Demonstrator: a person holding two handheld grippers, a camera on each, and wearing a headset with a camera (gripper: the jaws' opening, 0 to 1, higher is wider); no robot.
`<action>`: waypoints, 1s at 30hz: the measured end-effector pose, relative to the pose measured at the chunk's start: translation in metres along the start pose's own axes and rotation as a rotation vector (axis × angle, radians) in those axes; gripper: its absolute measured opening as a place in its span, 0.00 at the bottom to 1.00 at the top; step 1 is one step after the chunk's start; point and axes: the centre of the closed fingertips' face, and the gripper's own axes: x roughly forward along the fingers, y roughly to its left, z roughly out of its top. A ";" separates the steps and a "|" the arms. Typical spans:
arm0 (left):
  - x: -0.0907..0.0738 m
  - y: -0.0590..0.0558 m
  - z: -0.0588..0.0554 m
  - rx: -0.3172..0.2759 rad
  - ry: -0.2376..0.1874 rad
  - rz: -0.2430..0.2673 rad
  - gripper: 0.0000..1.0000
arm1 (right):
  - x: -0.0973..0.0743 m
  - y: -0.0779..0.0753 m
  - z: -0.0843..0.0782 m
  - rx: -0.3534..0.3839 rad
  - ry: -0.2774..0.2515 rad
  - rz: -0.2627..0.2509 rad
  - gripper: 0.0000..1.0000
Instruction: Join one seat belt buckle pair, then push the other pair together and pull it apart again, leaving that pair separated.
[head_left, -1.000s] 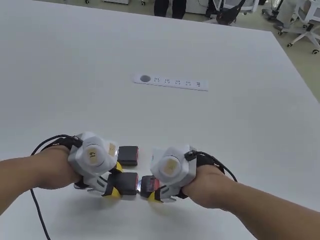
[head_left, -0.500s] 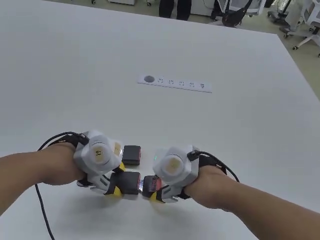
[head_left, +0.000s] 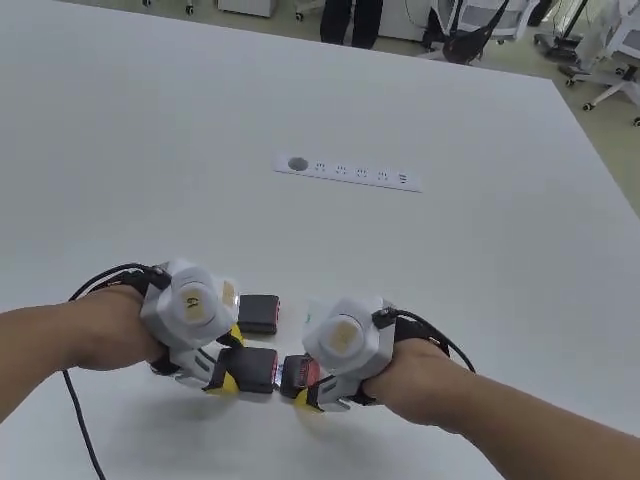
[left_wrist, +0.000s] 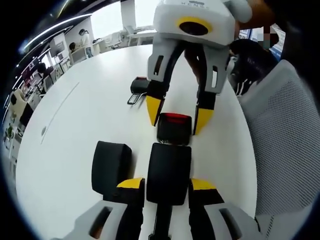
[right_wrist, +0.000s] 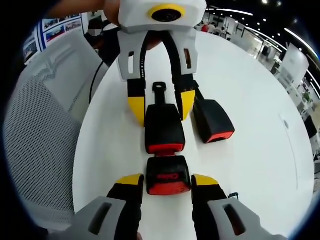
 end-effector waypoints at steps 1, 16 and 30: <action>0.000 0.000 0.001 -0.001 -0.006 0.000 0.35 | -0.001 0.001 0.001 0.002 -0.005 0.001 0.36; -0.025 0.021 0.036 0.031 -0.085 0.052 0.37 | -0.039 -0.023 0.017 -0.006 -0.054 -0.061 0.35; -0.018 0.053 0.047 0.077 -0.061 0.076 0.39 | -0.052 -0.063 -0.021 0.002 0.011 -0.137 0.32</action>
